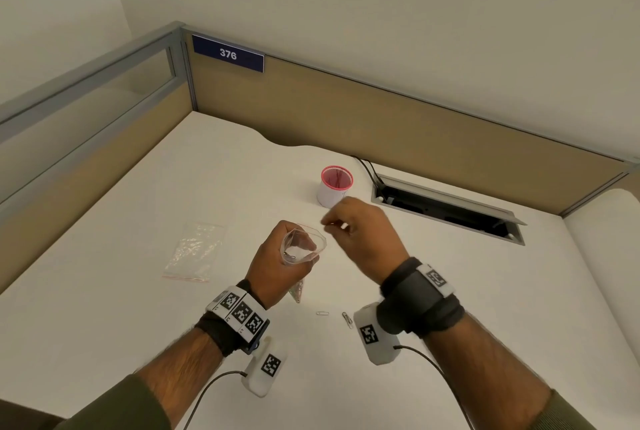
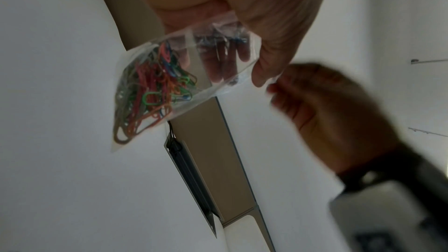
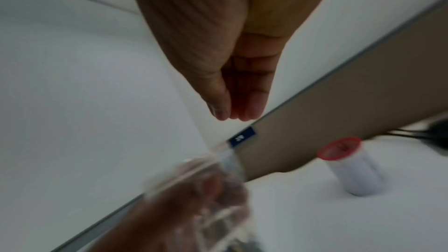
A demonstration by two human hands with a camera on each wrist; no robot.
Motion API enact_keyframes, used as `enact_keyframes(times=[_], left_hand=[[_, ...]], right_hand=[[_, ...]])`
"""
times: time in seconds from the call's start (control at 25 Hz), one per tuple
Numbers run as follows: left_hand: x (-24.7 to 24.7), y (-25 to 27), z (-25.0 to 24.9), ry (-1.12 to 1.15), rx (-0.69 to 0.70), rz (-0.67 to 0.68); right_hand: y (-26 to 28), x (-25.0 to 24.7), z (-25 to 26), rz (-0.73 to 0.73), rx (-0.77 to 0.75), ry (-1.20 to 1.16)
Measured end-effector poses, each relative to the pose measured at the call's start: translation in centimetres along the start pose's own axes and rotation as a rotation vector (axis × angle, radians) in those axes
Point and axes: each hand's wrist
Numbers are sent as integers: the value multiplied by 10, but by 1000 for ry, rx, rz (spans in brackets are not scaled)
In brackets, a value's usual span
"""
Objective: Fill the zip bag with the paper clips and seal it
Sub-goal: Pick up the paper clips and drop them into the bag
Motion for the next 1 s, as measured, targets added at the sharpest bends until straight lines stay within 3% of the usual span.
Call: enact_keyframes(times=[0.08,0.2,0.32,0.48,0.64,0.72,0.84,1.0], left_hand=[[-8,5,0,8,4,0],[-20,9,1,14,2,-13],[-30,10,0,10,5,-30],[-37,10,-3,20,12,-37],[-41,11,-4,44,23,-48],[-39,11,-4,47,27,-48],[-33,11,-4,37,39,-36],[-26,11,-3,49,36,-16]], right_hand=[[17,16,-38,-11,142,-18],[50,74,-77,348,297,72],[66,131,-84,553,208,119],[68,164,-86,620,74,177],[89,156,-106,628,61,270],[99,146,-119,586,145,235],[112,126,-136,413,416,82],[124,127,-137,520,601,125]])
Point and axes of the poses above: each hand's wrist, its own y-axis away from the middle knuckle, its own x-axis out of the palm, z = x × y, and after that the axes turned 3 degrees about -x, right-handed
